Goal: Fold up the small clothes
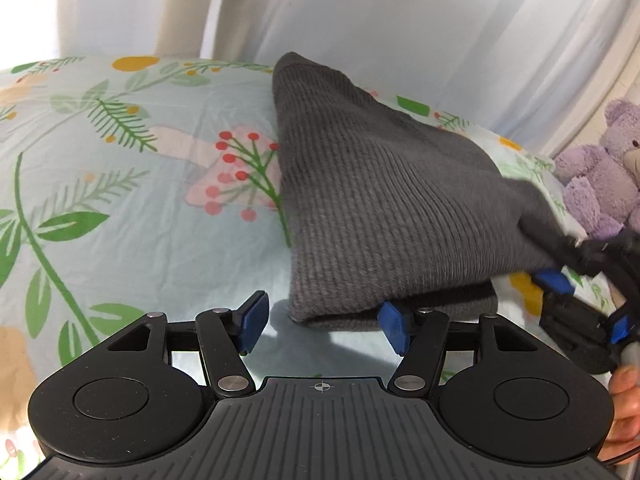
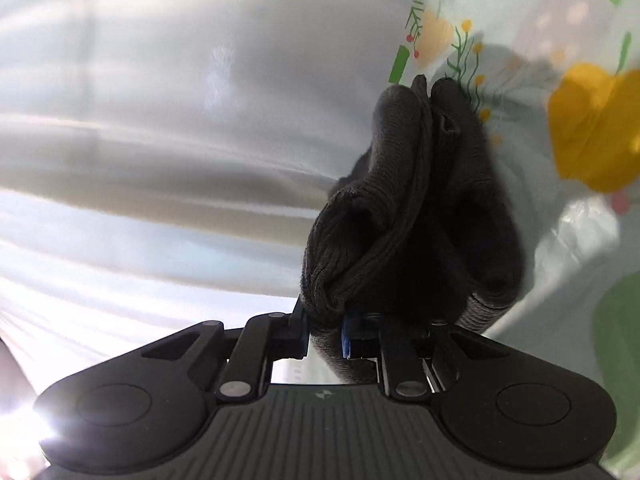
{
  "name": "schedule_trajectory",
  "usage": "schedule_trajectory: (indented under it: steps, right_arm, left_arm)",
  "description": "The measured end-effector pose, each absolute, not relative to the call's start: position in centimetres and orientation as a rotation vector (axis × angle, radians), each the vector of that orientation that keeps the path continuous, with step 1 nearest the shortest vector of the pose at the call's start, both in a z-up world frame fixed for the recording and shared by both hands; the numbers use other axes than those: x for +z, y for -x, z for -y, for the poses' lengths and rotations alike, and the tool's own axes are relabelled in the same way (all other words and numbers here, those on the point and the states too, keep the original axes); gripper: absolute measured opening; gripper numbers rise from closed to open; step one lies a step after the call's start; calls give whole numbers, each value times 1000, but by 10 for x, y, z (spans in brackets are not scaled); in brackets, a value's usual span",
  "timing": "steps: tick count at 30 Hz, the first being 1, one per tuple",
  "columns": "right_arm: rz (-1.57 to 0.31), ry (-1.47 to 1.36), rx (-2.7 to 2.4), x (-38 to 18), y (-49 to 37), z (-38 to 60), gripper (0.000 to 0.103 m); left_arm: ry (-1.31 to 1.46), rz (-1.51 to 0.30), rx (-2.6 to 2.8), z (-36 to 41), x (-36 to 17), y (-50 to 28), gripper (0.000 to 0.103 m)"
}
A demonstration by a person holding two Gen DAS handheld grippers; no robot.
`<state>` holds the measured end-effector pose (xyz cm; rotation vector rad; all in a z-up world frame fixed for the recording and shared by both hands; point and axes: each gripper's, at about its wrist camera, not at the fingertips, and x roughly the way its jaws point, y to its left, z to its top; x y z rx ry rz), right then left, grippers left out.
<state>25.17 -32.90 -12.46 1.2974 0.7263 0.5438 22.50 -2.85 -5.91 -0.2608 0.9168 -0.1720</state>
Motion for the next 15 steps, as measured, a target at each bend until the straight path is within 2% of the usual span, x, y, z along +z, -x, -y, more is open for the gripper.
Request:
schedule_trajectory:
  steps: [4, 8, 13, 15]
  right_arm:
    - [-871, -884, 332, -120, -255, 317, 14]
    - [-869, -909, 388, -123, -251, 315, 15]
    - [-867, -865, 437, -123, -251, 328, 35]
    - [-824, -857, 430, -116, -248, 340, 55]
  left_arm:
    - [357, -940, -154, 14, -61, -230, 65]
    - [399, -939, -154, 4, -59, -229, 65]
    - [356, -942, -190, -8, -51, -222, 69]
    - [348, -949, -192, -16, -47, -222, 71]
